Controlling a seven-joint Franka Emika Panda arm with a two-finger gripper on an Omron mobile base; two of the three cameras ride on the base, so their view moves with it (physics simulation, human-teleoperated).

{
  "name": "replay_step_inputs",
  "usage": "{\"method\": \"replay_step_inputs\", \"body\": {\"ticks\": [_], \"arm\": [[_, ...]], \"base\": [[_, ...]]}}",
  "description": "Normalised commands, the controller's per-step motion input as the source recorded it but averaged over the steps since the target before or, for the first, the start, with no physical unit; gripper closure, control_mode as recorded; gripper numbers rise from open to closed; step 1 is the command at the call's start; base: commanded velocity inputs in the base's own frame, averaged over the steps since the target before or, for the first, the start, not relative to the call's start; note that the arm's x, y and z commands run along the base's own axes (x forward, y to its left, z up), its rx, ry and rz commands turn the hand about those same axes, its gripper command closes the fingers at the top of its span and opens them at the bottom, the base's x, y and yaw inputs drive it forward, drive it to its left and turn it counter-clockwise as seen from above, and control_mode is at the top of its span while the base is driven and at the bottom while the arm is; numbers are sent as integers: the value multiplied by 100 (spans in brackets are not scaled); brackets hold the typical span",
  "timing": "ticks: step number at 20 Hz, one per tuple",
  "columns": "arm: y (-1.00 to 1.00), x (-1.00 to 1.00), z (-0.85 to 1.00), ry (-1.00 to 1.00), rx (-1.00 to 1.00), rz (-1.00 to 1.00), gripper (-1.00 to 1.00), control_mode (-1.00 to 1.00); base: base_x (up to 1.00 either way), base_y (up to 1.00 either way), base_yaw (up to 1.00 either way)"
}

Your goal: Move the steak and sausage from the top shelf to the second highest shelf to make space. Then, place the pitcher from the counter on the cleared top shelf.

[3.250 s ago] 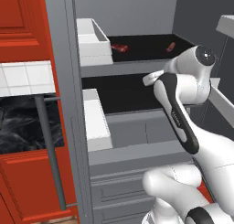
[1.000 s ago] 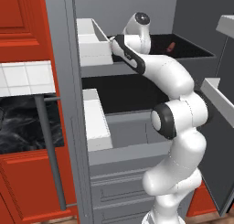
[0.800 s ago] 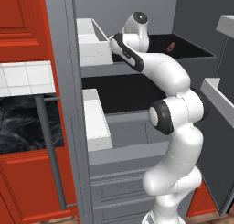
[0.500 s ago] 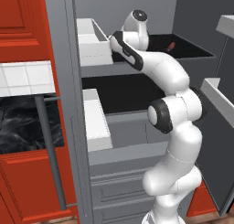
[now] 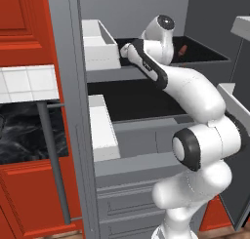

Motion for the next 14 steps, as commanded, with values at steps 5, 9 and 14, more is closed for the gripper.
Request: {"method": "replay_step_inputs", "body": {"ticks": [5,9,14], "arm": [[-18,-100,35,2,0,1,100,-100],[-4,-100,27,14,0,5,100,-100],[-2,-100,-7,16,0,5,100,-100]], "base": [[0,0,0],[0,0,0],[0,0,0]]}}
